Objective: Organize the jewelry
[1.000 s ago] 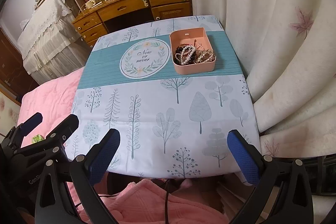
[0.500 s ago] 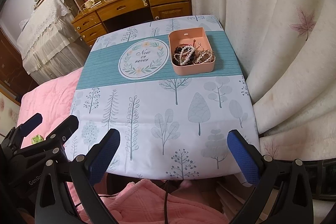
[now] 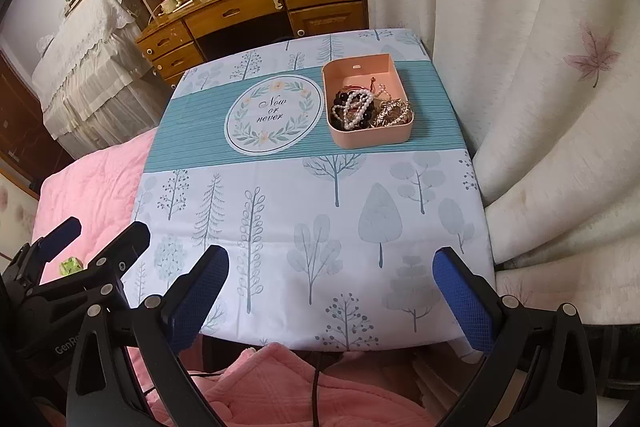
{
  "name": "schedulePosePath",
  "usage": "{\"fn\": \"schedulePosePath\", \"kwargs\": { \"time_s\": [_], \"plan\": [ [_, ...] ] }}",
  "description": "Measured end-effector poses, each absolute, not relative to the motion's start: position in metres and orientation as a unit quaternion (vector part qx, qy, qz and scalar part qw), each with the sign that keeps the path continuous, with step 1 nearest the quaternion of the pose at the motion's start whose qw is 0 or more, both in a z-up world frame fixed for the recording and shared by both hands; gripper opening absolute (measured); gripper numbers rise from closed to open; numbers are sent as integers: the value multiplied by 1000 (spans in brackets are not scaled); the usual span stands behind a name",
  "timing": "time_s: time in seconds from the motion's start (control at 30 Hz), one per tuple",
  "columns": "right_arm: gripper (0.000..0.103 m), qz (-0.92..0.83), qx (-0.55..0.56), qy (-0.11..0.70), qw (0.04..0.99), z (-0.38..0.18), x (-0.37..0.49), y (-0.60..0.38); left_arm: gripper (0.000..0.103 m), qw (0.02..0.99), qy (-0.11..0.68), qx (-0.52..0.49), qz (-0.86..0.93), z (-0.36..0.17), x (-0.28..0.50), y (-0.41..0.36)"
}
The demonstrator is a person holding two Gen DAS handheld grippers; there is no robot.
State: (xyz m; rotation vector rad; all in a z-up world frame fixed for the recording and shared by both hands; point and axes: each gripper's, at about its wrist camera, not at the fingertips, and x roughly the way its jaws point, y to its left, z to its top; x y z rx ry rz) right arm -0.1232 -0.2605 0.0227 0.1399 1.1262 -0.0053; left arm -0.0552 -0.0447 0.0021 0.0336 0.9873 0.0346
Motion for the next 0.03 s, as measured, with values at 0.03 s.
{"fn": "schedulePosePath", "kwargs": {
  "time_s": [0.03],
  "plan": [
    [103,-2,67,534,843,22,-122,-261,103,880,474,16,16,2,-55,-45]
  ]
}}
